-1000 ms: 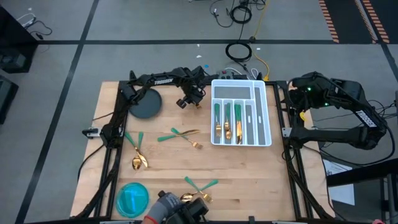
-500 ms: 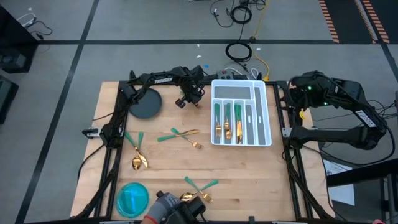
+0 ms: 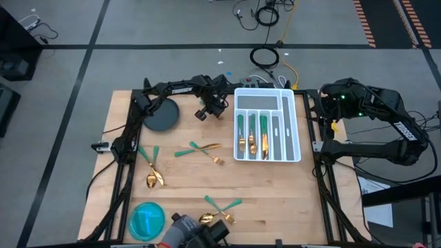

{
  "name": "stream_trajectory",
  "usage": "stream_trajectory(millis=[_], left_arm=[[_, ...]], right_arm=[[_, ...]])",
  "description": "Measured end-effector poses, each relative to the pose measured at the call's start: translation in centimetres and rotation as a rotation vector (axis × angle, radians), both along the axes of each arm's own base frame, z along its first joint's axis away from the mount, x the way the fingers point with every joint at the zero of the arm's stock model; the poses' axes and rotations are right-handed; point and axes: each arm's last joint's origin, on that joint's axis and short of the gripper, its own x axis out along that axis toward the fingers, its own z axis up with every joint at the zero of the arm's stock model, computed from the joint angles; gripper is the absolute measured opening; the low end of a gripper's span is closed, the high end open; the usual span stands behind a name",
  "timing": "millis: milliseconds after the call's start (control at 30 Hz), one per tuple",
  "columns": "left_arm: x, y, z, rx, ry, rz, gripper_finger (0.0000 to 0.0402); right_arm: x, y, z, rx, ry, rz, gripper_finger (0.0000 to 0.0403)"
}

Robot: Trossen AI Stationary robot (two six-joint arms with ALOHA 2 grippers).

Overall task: Sort silverware
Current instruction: Put the green fork into the white silverware organizer

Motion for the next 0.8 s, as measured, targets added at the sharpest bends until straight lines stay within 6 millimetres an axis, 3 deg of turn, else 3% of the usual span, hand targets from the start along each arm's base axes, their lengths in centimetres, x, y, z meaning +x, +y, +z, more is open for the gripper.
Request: stream_trajectory(millis=[400, 667, 800], left_arm=[[1.4, 0.9, 3.8, 0.045, -0.046, 0.047, 0.0002], [1.5, 0.5, 5.6, 0.022, -0.028, 0.079, 0.0001], [1.6, -0.5, 7.8, 0.037, -0.060, 0.077, 0.0001]], right_arm=[[0.0, 0.0, 0.0, 0.007, -0.003, -0.009, 0.0137], [-0.1, 0.0, 0.0, 0.016, 0.000, -0.018, 0.0137], [-0.1, 0.0, 0.0, 0.013, 0.002, -0.014, 0.0137]])
